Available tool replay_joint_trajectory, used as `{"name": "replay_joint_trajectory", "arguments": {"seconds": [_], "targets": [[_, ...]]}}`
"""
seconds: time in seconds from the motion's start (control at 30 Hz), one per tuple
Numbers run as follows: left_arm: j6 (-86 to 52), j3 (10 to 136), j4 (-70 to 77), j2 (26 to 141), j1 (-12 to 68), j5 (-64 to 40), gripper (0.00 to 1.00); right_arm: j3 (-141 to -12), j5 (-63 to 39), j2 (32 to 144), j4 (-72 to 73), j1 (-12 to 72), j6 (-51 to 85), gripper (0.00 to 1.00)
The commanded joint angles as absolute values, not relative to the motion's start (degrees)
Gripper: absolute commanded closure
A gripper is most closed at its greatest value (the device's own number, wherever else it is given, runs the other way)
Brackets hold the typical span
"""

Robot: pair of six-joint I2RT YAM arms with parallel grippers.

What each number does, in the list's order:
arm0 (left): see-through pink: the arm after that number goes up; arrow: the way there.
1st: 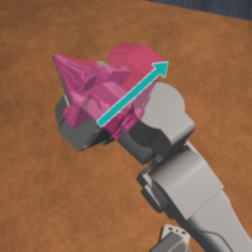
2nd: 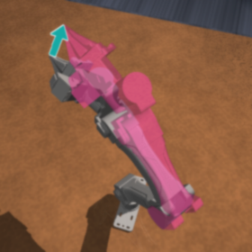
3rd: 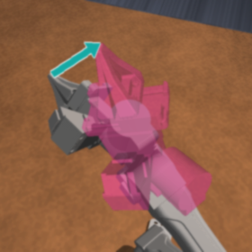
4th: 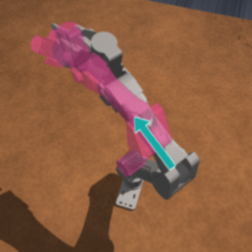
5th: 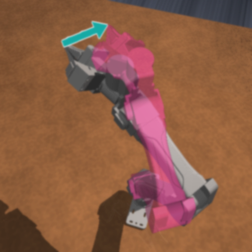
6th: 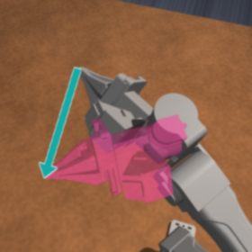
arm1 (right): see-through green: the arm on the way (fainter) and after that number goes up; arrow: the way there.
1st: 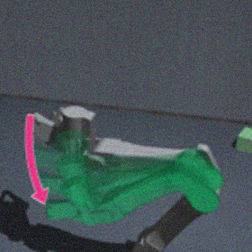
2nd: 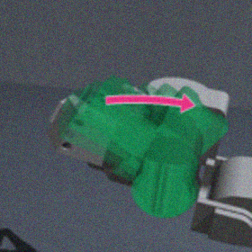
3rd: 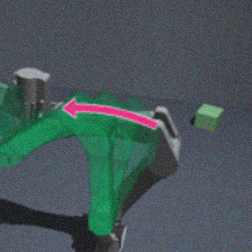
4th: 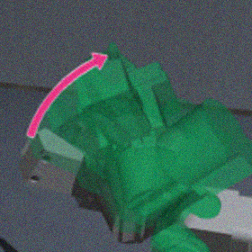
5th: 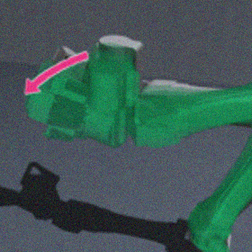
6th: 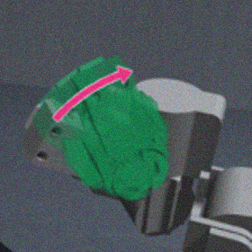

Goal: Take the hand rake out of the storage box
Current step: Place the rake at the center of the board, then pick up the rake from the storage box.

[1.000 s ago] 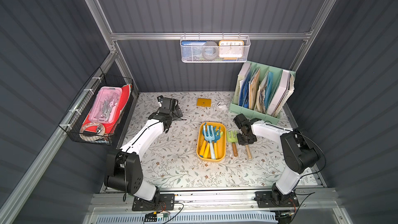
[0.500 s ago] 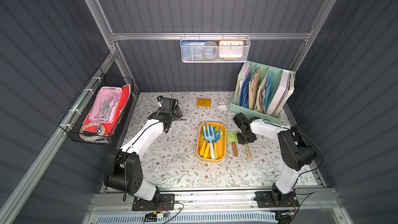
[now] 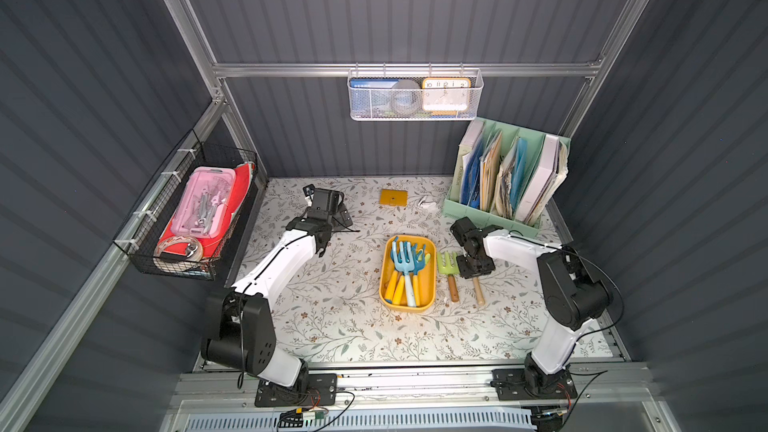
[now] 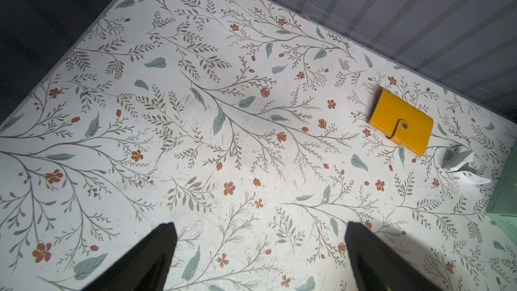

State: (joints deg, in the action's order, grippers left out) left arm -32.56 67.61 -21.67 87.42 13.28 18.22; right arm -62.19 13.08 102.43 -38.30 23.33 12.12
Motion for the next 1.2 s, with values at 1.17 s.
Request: {"name": "replay_joint_trajectory", "arguments": {"seconds": [1.17], "targets": [[-33.2,68.1,-23.1,90.2,20.5,21.0,0.00,-66.0,4.6,97.1,-22.9,49.4,35.8,0.54]]}}
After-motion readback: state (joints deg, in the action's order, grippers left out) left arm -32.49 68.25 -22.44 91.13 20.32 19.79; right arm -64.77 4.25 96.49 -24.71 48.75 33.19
